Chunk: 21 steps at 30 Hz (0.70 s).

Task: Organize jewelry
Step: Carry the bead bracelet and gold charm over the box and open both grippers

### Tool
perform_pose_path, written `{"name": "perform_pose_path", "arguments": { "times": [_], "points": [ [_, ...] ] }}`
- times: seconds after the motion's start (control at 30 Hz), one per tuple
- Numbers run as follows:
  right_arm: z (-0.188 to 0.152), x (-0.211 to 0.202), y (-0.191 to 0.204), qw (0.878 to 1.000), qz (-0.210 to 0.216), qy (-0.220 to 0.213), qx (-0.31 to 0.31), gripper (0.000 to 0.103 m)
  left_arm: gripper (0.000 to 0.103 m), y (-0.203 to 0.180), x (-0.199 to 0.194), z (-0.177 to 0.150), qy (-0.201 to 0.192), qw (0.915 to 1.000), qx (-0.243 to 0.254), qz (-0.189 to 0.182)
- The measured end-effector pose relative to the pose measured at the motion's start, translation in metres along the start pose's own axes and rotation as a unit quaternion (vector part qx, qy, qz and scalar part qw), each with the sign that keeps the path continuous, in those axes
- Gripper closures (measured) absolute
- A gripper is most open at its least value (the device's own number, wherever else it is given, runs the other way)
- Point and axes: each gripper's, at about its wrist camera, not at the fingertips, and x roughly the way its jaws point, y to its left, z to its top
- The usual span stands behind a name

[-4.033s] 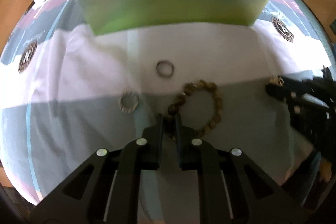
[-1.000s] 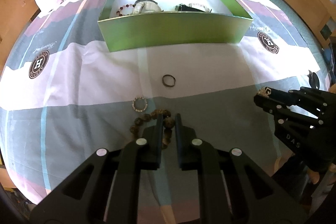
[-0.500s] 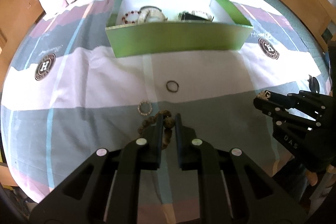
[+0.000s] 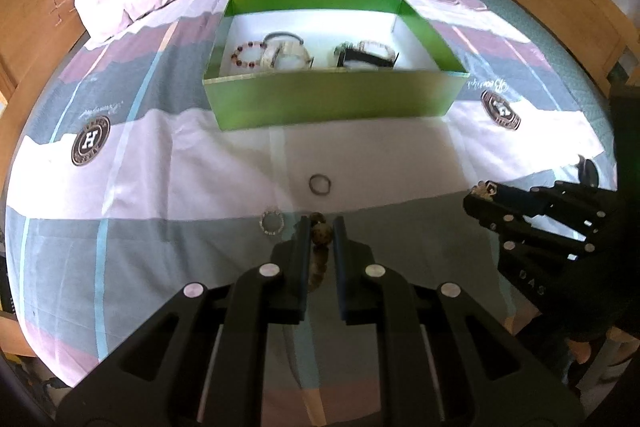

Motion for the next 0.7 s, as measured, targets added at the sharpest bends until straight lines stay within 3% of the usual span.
{"name": "perform_pose_path", "arguments": {
  "times": [0.13, 0.37, 0.53, 0.7],
  "points": [
    [0.033, -0.022, -0.004, 0.999, 0.013, -0.032, 0.002, 0.082, 0.091, 0.000, -0.021, 0.025, -0.028, 0.9996, 0.002, -0.005],
    [0.127, -0.029, -0.026, 0.997, 0.015, -0.073, 0.026, 0.082, 0.091, 0.006, -0.034, 0.124, -0.091, 0.9959, 0.006, -0.004],
    [0.181, 0.017, -0.049, 0.997, 0.017, -0.050, 0.060, 0.082, 0.091, 0.020, 0.012, 0.185, -0.069, 0.9975, -0.010, -0.012],
    [0.205, 0.071, -0.058, 0.998, -0.006, -0.009, 0.064, 0.082, 0.091, 0.028, 0.070, 0.219, -0.034, 0.9991, -0.027, -0.003]
  ]
}}
